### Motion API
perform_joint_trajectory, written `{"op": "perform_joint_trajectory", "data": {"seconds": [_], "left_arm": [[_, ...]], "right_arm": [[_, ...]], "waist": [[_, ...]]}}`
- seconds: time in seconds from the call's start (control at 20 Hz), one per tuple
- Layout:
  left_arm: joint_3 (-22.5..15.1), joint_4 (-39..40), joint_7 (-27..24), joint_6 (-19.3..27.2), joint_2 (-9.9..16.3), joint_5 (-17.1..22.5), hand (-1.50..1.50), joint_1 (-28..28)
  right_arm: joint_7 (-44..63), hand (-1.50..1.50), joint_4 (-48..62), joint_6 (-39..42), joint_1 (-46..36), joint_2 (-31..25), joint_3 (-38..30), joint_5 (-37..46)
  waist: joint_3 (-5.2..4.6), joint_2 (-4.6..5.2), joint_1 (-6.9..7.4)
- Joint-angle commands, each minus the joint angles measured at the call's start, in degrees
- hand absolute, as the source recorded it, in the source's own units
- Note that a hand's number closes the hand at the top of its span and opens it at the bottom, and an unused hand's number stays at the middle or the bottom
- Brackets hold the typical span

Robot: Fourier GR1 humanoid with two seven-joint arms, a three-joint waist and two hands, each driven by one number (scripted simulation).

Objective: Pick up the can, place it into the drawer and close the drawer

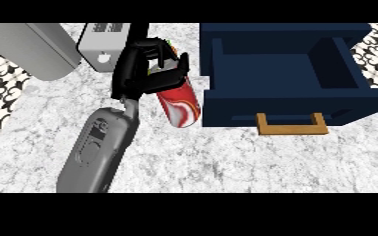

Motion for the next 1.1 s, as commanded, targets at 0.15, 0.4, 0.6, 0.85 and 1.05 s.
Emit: {"op": "perform_joint_trajectory", "data": {"seconds": [0.15,0.4,0.6,0.85,1.05], "left_arm": [[-3.56,3.55,7.84,7.36,-0.17,-0.97,1.5,-14.93],[-0.53,10.38,9.22,6.5,-0.17,1.13,1.5,-23.95],[-4.79,16.27,10.67,12.02,-0.17,2.51,1.5,-30.59],[-7.02,22.94,9.92,15.85,-0.17,6.31,1.5,-37.52],[-6.59,31.69,9.64,16.37,-0.17,9.14,1.5,-45.55]], "right_arm": [[2.34,-1.5,-3.68,0.52,2.3,-0.76,-0.87,-1.57],[-2.18,-1.5,1.21,0.06,0.84,1.4,3.15,4.01],[3.42,-1.5,-1.94,-0.16,-0.97,-0.47,0.05,-0.47],[-0.7,-1.5,2.77,-0.31,-2.79,0.22,-0.16,1.42],[3.89,-1.5,-0.29,-0.08,-3.47,-1.67,-0.26,0.61]], "waist": [[0.0,0.04,-0.68],[0.0,0.17,-0.4],[0.0,0.16,-0.78],[0.03,0.25,-0.93],[0.03,0.42,-1.79]]}}
